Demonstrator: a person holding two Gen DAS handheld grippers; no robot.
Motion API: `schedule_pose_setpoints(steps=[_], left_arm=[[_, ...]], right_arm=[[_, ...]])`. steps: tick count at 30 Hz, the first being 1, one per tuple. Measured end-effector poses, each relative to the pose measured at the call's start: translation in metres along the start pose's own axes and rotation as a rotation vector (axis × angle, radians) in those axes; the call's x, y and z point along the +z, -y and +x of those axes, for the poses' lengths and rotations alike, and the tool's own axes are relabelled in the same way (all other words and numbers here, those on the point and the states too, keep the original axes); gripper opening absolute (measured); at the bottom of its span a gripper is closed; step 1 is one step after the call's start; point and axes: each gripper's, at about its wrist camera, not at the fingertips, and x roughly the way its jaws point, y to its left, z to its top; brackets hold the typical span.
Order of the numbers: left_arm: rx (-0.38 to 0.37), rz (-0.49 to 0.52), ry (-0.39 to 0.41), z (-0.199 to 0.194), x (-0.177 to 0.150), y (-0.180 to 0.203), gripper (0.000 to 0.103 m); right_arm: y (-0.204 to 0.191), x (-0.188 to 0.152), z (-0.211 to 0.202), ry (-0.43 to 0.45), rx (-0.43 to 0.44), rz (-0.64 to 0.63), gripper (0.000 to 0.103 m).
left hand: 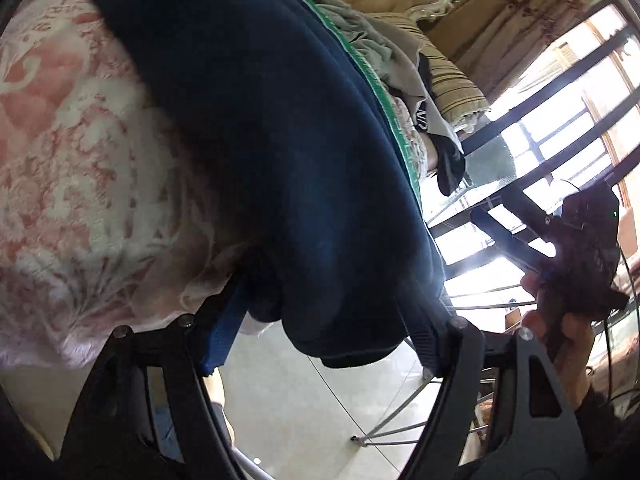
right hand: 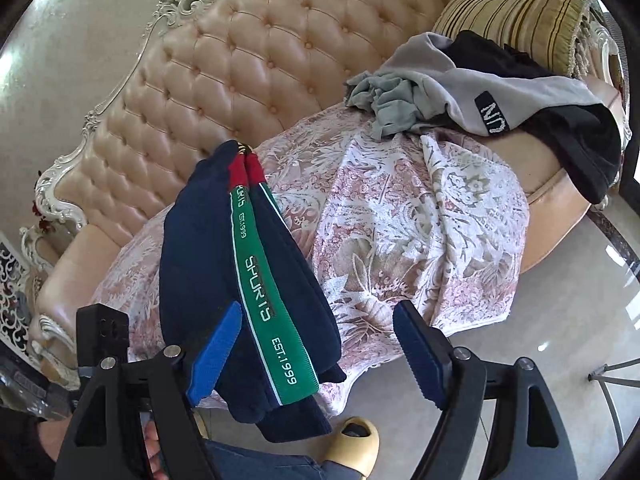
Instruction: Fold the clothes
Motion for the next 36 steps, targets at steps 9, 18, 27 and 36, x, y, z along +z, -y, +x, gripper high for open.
schedule_pose_setpoints(steps=[9,18,27,36], left_arm=[[-0.191,-0.126,-0.072,-0.016,0.01,-0.001,0.021],[-0.293,-0.2,-0.063,-0.044,0.048,0.025,0.016],[-0.441,-0.401,0.018,-0.067,0.109,0.028,0.016],[-0.479,-0.536,0.252,-0.119,0.221,-0.036,0.016]], right_arm=[[-0.006,0.011,0.002,0.033,0.027,0.014,0.079],[-0.033,0.064,0.012,0.083,0.166,0.002,0.08],[-0.028,0.097,-0.013,0.196,0.129,0.043,0.082],[-0.036,0.129,0.012,0.153,0.122,0.002,0.082]])
